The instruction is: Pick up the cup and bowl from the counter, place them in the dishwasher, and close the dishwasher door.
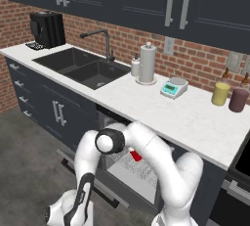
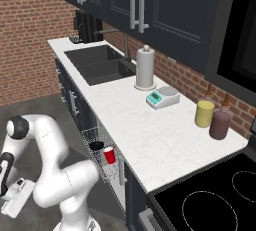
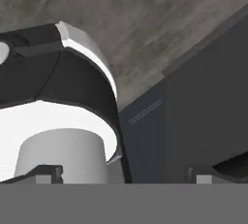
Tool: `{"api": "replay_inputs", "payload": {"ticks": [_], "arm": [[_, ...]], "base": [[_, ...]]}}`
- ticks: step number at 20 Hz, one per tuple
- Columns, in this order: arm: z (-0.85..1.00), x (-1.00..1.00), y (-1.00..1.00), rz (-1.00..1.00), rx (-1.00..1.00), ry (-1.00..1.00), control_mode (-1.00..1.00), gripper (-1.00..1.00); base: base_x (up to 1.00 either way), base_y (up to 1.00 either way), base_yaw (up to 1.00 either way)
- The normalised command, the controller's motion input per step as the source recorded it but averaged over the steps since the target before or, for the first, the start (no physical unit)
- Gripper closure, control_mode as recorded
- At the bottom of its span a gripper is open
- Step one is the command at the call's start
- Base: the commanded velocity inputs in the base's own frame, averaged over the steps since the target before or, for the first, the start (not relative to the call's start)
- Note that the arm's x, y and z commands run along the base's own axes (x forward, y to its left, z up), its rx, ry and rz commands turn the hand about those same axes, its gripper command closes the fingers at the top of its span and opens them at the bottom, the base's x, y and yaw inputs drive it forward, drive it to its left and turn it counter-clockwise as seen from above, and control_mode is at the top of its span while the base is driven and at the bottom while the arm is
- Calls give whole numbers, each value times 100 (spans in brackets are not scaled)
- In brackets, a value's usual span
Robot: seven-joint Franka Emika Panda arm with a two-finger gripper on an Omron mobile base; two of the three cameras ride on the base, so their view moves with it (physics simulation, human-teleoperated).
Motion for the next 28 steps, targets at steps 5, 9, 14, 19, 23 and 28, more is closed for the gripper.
{"api": "replay_inputs", "payload": {"ticks": [5,9,14,19,23,28], "arm": [[-97,18,-48,-23,-26,-5,-100,-100],[-100,63,-56,-16,-25,-4,-100,-100],[-100,54,-60,-9,-26,-6,-100,-100],[-66,89,-48,-5,-23,-10,-100,-100],[-21,100,-51,-4,-17,-16,-100,-100],[35,100,-80,0,-2,-34,-100,-100]], "base": [[0,0,0],[0,0,0],[0,0,0],[0,0,0],[0,0,0],[0,0,0]]}}
